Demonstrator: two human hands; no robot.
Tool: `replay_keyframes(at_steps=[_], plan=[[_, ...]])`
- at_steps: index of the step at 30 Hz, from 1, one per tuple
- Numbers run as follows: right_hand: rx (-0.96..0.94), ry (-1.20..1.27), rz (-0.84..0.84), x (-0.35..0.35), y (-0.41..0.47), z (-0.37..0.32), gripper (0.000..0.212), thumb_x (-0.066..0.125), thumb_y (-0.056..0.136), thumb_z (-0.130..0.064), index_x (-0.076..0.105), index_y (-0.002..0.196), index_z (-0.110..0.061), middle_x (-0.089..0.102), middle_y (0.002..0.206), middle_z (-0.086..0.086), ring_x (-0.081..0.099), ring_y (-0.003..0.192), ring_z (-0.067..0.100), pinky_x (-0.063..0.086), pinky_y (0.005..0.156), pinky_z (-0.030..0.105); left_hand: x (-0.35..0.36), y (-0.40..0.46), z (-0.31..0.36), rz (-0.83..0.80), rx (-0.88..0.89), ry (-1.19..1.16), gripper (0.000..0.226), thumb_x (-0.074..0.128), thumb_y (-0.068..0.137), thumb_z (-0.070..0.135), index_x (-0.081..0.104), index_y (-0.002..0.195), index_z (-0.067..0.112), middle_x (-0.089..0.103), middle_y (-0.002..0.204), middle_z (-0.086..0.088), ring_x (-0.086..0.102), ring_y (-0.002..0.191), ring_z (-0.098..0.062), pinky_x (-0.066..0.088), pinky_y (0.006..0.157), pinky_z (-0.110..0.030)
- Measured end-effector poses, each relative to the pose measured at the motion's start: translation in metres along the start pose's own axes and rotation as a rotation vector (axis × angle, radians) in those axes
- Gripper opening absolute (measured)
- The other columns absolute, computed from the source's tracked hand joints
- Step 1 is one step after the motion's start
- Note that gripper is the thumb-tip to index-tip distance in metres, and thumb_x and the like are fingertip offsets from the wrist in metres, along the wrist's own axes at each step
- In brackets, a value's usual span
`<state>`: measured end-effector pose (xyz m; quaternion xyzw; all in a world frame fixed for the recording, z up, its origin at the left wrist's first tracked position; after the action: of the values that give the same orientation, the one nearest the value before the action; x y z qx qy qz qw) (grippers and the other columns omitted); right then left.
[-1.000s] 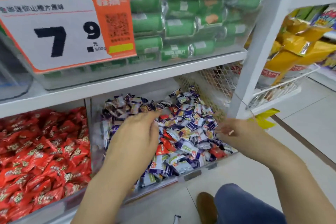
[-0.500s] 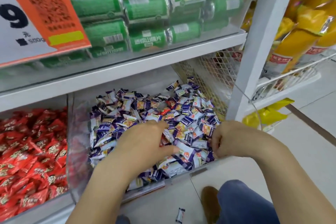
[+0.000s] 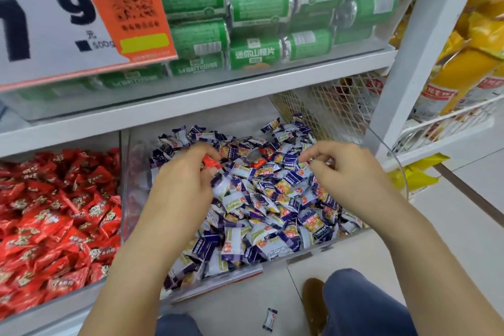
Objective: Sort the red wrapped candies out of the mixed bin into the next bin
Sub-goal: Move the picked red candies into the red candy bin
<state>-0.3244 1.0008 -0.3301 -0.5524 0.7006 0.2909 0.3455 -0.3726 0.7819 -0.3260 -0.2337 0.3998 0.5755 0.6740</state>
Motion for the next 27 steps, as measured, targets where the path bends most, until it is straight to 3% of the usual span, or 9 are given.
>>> replay_keyframes(at_steps=[4,8,10,12,16,18,21,23,27], plan=[[-0.021,-0.06,-0.102,0.021,0.031,-0.01,0.019,0.054,0.091,-0.031,0.066,0.106,-0.032,0.064,0.091,-0.015,0.059,0.074,0.006,0.04,0.061,0.024,0.0,0.001,-0.007,-0.035,-0.078,0.109,0.017,0.049,0.093,0.008,0.054,0.104,0.02,0.054,0.092,-0.002,0.047,0.073,-0.02,0.032,0.065,-0.03],[-0.027,-0.158,-0.324,0.06,0.087,-0.012,0.046,0.057,0.088,-0.049,0.056,0.128,-0.025,0.058,0.13,-0.001,0.056,0.113,0.02,0.043,0.086,0.026,0.002,0.0,-0.006,-0.065,-0.061,0.116,0.023,0.05,0.089,0.001,0.052,0.106,0.016,0.051,0.092,-0.004,0.055,0.084,-0.026,0.044,0.069,-0.036],[0.009,-0.253,-0.485,0.077,0.102,-0.008,0.062,0.058,0.081,-0.062,0.052,0.129,-0.023,0.056,0.13,0.002,0.055,0.111,0.022,0.045,0.087,0.028,0.0,-0.001,-0.008,-0.05,-0.069,0.101,0.025,0.05,0.088,0.0,0.05,0.107,0.017,0.054,0.096,-0.005,0.057,0.087,-0.026,0.046,0.07,-0.036],[0.036,-0.386,-0.516,0.086,0.11,-0.004,0.072,0.059,0.078,-0.065,0.049,0.133,-0.021,0.055,0.131,0.004,0.055,0.11,0.022,0.047,0.087,0.028,-0.001,-0.001,-0.009,-0.04,-0.064,0.096,0.027,0.05,0.088,0.001,0.05,0.108,0.018,0.056,0.101,-0.005,0.057,0.089,-0.024,0.044,0.069,-0.034],[-0.071,-0.553,-0.458,0.099,0.116,-0.01,0.049,0.057,0.084,-0.053,0.057,0.122,-0.023,0.058,0.129,0.001,0.058,0.093,0.02,0.041,0.068,0.024,-0.002,0.0,-0.008,-0.025,-0.038,0.074,0.027,0.051,0.088,0.001,0.051,0.108,0.019,0.054,0.1,-0.003,0.057,0.086,-0.023,0.038,0.064,-0.028],[-0.078,-0.553,-0.421,0.099,0.115,-0.013,0.042,0.058,0.086,-0.049,0.058,0.121,-0.025,0.061,0.122,0.002,0.059,0.1,0.023,0.042,0.071,0.025,-0.003,0.001,-0.008,-0.015,-0.038,0.059,0.026,0.05,0.088,0.0,0.052,0.107,0.019,0.05,0.093,-0.001,0.054,0.08,-0.021,0.035,0.061,-0.028],[-0.036,-0.422,-0.447,0.096,0.115,-0.009,0.038,0.063,0.087,-0.041,0.061,0.121,-0.024,0.059,0.128,0.002,0.058,0.102,0.023,0.04,0.074,0.024,-0.003,0.001,-0.009,-0.004,-0.036,0.07,0.026,0.05,0.088,0.002,0.051,0.106,0.021,0.049,0.092,0.002,0.047,0.079,-0.019,0.032,0.063,-0.028],[0.016,-0.233,-0.429,0.087,0.116,-0.006,0.027,0.066,0.087,-0.03,0.067,0.111,-0.02,0.061,0.124,0.002,0.059,0.082,0.018,0.045,0.071,0.024,-0.004,0.0,-0.008,-0.005,-0.035,0.065,0.027,0.051,0.088,0.003,0.051,0.106,0.023,0.048,0.092,0.003,0.047,0.079,-0.018,0.032,0.063,-0.028],[0.106,-0.021,-0.355,0.059,0.113,0.006,0.014,0.062,0.09,-0.013,0.067,0.102,-0.013,0.065,0.083,0.001,0.05,0.056,0.009,0.042,0.044,0.013,-0.005,0.0,-0.007,-0.001,-0.03,0.041,0.028,0.051,0.088,0.004,0.05,0.107,0.024,0.045,0.089,0.005,0.05,0.082,-0.019,0.037,0.064,-0.029]])
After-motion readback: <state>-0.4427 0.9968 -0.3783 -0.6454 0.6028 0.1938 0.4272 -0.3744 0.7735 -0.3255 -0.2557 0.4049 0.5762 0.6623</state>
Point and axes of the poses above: each hand's wrist, its own y-axis towards the middle knuckle, its own x-axis out of the palm, z = x × y, the point moved 3 cm from there along y, towards the middle knuckle
